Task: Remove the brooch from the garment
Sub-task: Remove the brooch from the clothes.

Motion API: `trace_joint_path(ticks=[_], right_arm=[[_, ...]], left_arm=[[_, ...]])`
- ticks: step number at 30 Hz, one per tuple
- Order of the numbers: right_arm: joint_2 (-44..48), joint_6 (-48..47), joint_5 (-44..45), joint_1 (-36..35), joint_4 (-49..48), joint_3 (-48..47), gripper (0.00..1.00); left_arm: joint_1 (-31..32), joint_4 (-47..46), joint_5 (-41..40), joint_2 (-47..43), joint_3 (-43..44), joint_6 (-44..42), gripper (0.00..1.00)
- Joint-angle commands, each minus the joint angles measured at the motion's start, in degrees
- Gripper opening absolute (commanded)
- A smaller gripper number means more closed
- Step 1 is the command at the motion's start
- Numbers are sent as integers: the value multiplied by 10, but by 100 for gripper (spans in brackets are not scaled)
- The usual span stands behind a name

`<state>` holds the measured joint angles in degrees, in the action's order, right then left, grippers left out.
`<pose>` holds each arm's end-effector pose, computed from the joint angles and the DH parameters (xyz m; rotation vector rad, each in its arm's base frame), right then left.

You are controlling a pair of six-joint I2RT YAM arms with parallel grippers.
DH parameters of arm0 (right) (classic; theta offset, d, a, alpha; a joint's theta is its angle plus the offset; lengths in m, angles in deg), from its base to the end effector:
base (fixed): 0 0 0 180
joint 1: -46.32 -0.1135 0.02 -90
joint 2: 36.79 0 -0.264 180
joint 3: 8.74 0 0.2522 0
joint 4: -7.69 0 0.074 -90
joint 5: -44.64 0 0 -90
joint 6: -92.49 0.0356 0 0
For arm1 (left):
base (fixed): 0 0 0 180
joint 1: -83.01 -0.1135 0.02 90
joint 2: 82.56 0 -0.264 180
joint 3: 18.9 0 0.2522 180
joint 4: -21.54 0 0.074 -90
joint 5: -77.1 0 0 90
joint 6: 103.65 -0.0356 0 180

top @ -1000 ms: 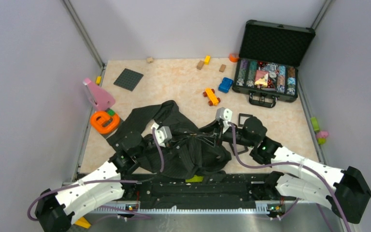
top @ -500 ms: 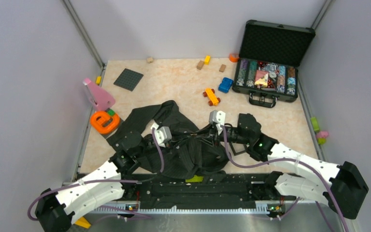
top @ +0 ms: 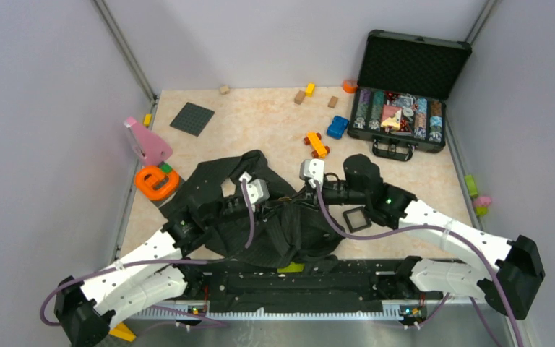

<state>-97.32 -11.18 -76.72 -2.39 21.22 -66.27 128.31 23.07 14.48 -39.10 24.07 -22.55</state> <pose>0.1458 0.1941 0.3004 -1.3100 1.4037 0.9252 0.1193 -0.1438 0.2892 1.0828 1.2754 -0.8679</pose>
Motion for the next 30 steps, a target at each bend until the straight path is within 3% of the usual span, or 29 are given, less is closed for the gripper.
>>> trace_joint_path(ticks=[1,7,20,24,30], right_arm=[[-28,-71,40,-14,131,-95,0],[-75,-109,57,-14,232,-166,0],[-79,-111,9,-15,213,-166,0],[-77,-114,-1,-16,213,-163,0],[-71,-113,-9,-16,206,-160,0]], left_arm=[[1,165,-13,25,83,-25,32],[1,258,-55,39,159,-20,34],[1,249,-24,72,174,-44,33],[1,223,0,85,172,-48,39],[1,215,23,102,179,-52,32]])
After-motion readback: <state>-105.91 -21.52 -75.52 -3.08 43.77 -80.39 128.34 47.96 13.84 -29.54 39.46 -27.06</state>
